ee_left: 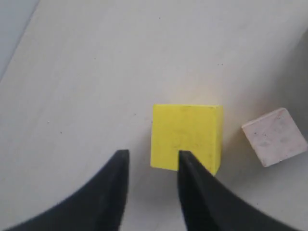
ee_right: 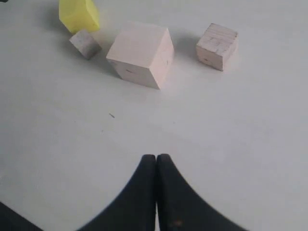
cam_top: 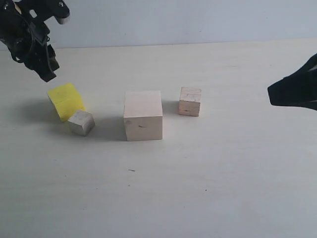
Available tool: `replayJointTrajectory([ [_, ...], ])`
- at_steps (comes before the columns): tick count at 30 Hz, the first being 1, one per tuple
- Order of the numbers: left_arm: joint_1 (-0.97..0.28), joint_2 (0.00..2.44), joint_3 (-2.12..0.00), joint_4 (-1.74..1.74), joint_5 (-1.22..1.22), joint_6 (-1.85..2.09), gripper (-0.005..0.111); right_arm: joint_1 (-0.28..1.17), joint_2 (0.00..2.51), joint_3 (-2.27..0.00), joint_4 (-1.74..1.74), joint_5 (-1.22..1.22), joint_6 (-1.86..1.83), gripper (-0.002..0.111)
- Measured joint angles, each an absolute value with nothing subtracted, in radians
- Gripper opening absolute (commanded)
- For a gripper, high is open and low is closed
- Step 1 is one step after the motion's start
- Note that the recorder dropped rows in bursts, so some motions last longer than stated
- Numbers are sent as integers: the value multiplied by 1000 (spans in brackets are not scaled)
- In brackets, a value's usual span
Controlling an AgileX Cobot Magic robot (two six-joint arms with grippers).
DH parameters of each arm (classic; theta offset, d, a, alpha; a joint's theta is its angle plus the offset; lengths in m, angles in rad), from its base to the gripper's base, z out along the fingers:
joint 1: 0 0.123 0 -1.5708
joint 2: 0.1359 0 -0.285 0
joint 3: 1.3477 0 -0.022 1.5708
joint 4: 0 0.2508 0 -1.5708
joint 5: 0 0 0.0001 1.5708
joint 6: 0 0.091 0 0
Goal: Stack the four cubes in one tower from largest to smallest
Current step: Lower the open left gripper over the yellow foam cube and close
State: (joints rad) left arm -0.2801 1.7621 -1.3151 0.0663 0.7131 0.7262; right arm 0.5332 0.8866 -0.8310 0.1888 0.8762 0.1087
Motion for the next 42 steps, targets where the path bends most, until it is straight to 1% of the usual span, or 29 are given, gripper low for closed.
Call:
replayJointTrajectory([
  [1, -280, 1779, -1316, 71, 711, 728, 74, 533, 887, -831, 191, 888, 102, 0],
  [3, -280, 1792, -1316, 71, 701, 728, 78, 533, 887, -831, 201, 895, 89, 0],
  [13, -280, 1835, -1317, 71, 657, 655, 78, 533, 887, -831, 213, 899, 76, 0],
  [30, -280, 1976, -1357, 95, 677, 601, 78, 533, 887, -831, 234, 911, 63, 0],
  [42, -280, 1988, -1357, 82, 680, 601, 78, 533, 887, -831, 234, 915, 62, 0],
])
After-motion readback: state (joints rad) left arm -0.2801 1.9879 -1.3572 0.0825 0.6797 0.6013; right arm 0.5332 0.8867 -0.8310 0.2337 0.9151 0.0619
